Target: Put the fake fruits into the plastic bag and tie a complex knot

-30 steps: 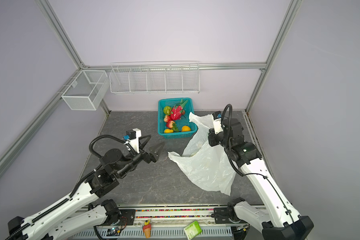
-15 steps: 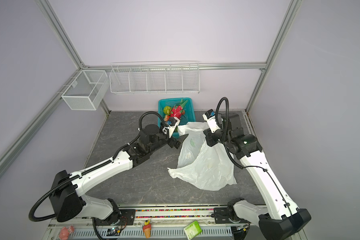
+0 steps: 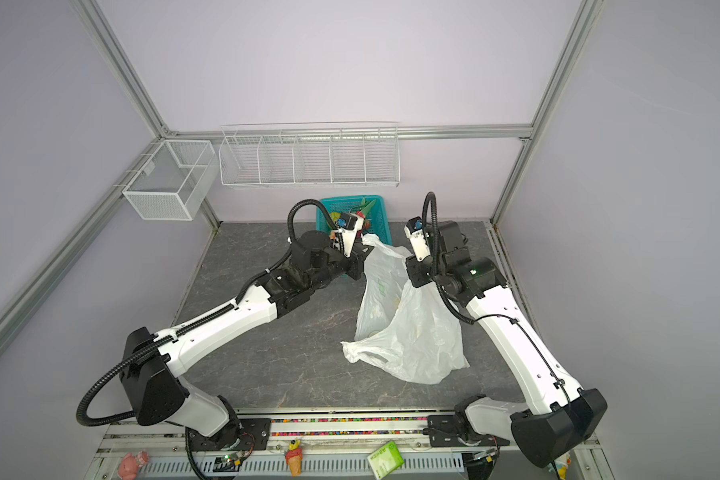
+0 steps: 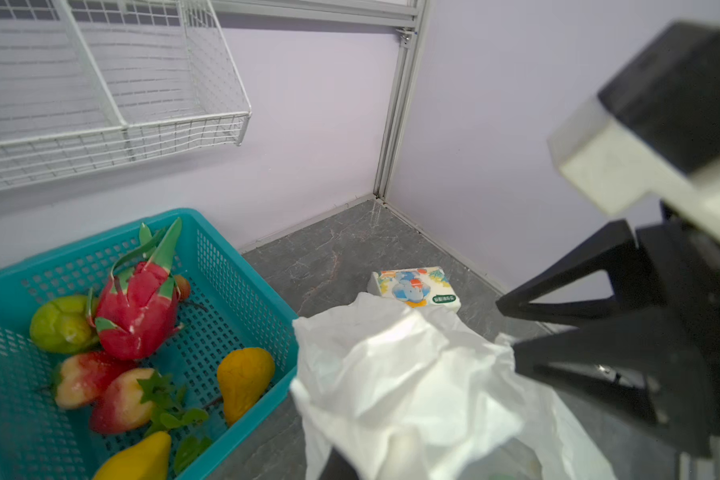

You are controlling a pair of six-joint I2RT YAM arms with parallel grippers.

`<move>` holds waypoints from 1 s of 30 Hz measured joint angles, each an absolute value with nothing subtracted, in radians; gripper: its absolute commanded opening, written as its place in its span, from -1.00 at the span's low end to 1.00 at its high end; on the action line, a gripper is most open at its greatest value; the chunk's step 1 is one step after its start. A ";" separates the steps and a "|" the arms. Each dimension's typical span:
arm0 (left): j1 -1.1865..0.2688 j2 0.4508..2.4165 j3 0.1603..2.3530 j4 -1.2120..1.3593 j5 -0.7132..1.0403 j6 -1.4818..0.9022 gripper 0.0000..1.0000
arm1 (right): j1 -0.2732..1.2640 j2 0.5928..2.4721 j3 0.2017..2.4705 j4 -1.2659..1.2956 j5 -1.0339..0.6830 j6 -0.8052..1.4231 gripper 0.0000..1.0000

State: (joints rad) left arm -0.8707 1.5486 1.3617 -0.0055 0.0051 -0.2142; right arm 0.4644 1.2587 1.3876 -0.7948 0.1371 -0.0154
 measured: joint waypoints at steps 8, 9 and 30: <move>-0.873 1.547 1.364 -0.011 -0.007 -0.505 -1.00 | 0.625 1.123 1.155 -0.660 0.233 0.117 0.62; -0.874 1.547 1.364 -0.011 -0.007 -0.524 -1.00 | 0.647 1.114 1.138 -0.645 0.248 0.132 0.65; -0.869 1.541 1.340 -0.027 -0.087 -0.620 -1.00 | 0.860 1.153 0.987 -0.532 0.684 0.318 -0.46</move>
State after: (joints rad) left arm -0.8688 1.5410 1.3399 -0.0269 -0.0868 -0.6201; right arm 0.8600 1.1526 0.9871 -0.5316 0.6842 0.3176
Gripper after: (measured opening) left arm 0.047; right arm 0.368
